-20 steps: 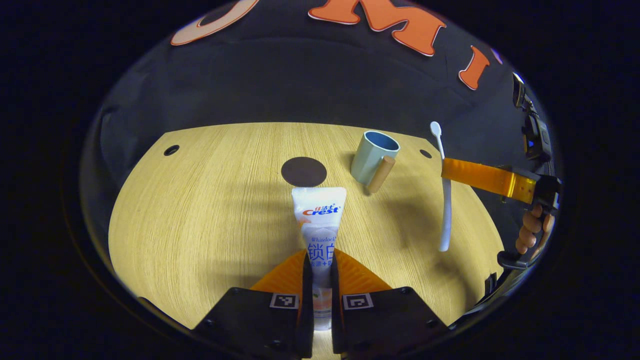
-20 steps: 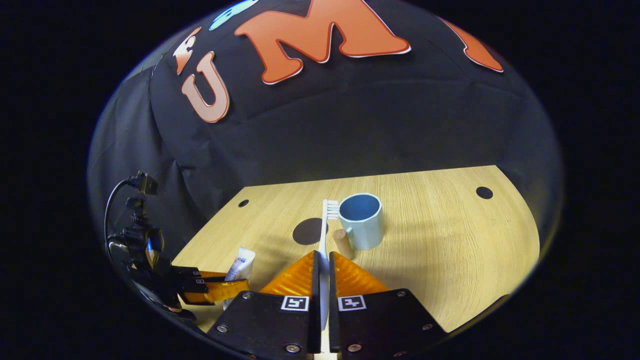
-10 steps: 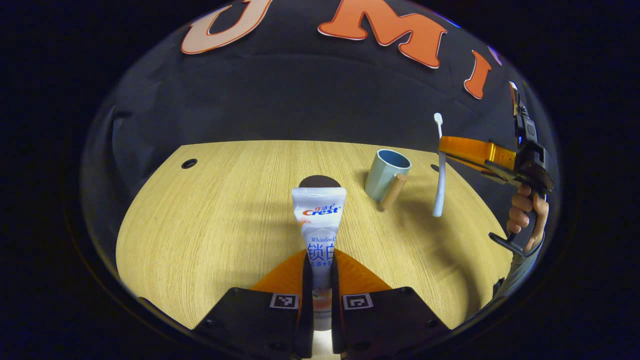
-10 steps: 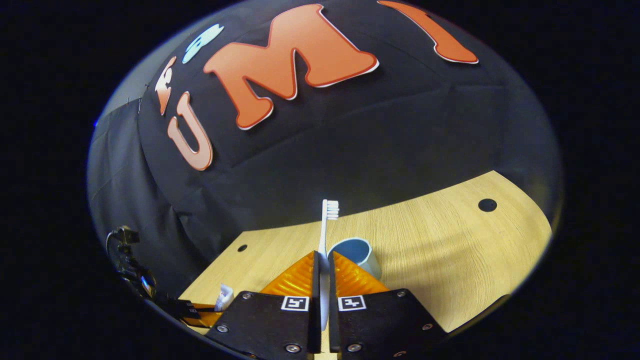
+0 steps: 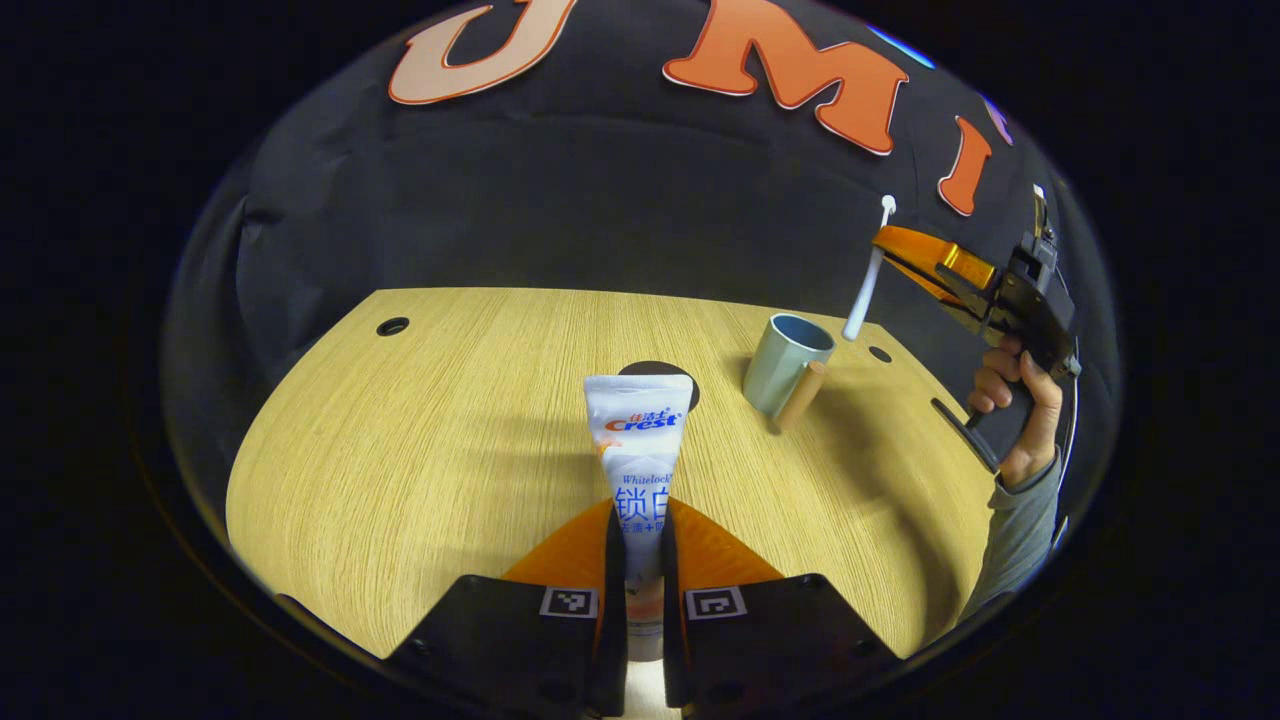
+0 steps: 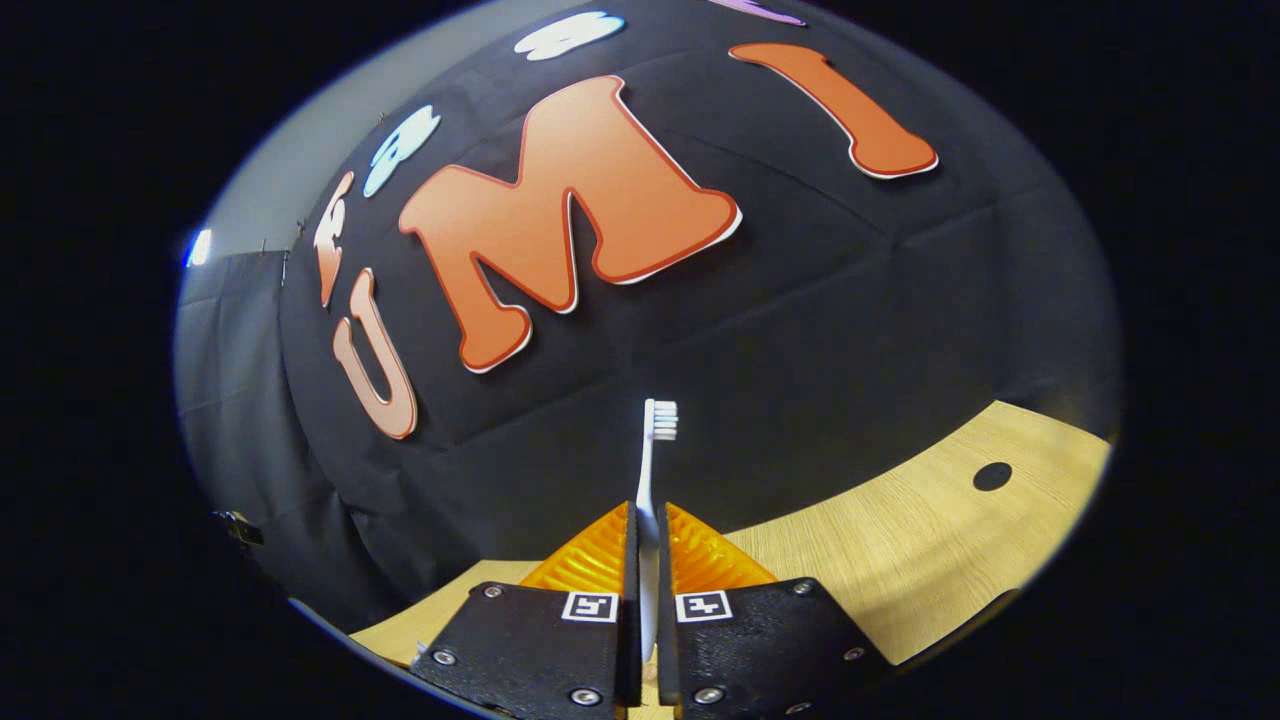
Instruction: Put the toothbrush and toothpaste on the desktop into the cup, then pick up the cup and place it on the coaster on the desktop.
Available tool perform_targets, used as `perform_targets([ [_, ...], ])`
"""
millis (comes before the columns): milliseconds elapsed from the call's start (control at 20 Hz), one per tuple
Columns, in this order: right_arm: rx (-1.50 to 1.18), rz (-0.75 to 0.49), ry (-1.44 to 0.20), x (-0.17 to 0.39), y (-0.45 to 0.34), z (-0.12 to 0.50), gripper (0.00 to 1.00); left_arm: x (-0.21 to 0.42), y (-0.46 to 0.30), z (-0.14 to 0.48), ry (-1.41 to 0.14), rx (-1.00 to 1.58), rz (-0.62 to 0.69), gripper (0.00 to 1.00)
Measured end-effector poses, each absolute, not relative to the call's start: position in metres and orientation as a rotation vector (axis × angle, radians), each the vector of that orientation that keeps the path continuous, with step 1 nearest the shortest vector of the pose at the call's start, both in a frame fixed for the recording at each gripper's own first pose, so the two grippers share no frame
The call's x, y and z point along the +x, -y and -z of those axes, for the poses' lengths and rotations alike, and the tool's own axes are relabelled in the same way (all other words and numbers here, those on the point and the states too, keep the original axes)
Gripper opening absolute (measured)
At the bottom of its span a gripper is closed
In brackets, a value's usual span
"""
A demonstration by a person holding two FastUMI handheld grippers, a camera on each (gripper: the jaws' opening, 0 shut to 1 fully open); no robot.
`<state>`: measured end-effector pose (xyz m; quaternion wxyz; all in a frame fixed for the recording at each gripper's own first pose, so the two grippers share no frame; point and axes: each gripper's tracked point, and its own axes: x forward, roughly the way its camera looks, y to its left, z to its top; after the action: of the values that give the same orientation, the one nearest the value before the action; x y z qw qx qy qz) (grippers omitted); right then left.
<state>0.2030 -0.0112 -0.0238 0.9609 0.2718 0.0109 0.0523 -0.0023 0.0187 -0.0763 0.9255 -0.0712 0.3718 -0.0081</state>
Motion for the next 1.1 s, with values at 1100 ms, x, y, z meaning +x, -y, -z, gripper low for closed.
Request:
perform_targets([
  [1100,0.296,-0.037,0.013,0.222,0.013,0.092,0.07,0.033,-0.007,-0.075,-0.287,-0.165,0.081,0.18],
])
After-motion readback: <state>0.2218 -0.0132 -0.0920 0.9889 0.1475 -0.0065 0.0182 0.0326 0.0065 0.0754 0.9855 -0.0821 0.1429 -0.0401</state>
